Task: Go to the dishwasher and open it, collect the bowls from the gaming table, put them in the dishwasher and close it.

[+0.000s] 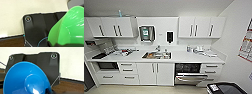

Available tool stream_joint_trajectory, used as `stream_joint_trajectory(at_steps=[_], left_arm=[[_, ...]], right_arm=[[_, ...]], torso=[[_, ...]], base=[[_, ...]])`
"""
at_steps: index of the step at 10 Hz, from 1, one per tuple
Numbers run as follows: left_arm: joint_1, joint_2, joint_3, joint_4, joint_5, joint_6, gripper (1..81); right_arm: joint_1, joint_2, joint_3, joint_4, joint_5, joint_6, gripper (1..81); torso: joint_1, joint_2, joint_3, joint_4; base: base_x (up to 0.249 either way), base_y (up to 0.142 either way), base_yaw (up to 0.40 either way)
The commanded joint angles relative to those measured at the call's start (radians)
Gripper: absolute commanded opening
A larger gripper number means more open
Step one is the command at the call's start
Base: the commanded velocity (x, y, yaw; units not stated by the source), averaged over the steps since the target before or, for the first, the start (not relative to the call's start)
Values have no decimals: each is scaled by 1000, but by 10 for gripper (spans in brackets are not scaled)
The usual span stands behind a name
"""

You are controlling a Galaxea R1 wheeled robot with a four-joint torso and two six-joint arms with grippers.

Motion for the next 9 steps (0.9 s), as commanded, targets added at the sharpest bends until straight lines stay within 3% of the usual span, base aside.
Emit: stream_joint_trajectory(at_steps=[1, 9], left_arm=[[-53, -15, 5, 7, 35, 4, 10], [-53, -9, 0, 5, 35, 6, 10]], right_arm=[[44, -12, -5, -6, -35, -2, 10], [42, -16, -5, -5, -35, 1, 10]], torso=[[1, 0, 0, 0], [1, 0, 0, 0]], base=[[107, 0, 0], [107, 0, 0]])
